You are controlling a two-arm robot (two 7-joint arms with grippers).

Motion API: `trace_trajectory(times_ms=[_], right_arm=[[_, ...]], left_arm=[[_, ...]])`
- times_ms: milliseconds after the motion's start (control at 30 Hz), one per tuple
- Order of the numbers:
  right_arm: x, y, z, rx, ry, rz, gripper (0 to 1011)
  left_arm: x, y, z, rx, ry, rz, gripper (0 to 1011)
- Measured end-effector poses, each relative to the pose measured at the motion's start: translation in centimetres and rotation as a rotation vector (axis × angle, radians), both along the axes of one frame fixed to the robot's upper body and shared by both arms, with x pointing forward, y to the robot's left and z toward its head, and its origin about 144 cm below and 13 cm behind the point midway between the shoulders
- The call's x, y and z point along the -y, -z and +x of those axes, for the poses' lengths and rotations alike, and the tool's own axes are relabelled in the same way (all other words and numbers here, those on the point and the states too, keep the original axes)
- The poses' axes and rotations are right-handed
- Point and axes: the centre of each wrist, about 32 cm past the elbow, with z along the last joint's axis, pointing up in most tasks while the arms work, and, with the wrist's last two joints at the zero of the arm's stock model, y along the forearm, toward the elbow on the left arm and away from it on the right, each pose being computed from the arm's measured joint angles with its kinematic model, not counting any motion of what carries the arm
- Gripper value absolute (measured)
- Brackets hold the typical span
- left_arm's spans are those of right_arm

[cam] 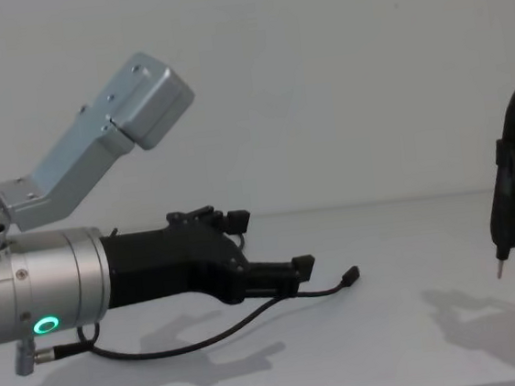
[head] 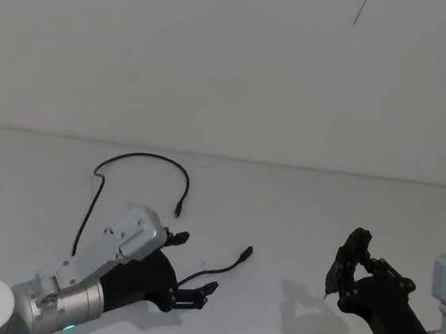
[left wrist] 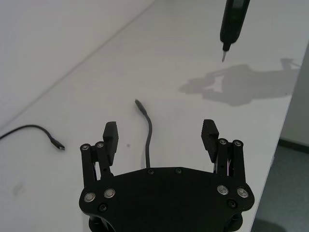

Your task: Pick up the data cable with the one hand.

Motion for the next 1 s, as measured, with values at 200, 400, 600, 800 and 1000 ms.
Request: trace_trajectory(times_ms=[200,400,600,800,1000], right_arm=[[0.0,0.0,0.0,0.000,0.000,0.000,269],[0.0,0.0,0.0,0.000,0.000,0.000,269],[0.0,0.0,0.0,0.000,0.000,0.000,269],[0.0,0.0,0.0,0.000,0.000,0.000,269],[0.0,0.0,0.0,0.000,0.000,0.000,269]], left_arm=[[-0.3,0.2,0.4,-0.025,-0.004,0.016,1001],[-0.7,0.4,0.9,-0.044,-0.020,0.016,1002],[-0.8,0.5,1.8,-0.062,-0.032,0.013,1002],[-0.8,0.6,2.4,-0.078,-0.030,0.011,1002],[-0.5,0.9,3.1,-0.100,-0.016,0.014,1001]])
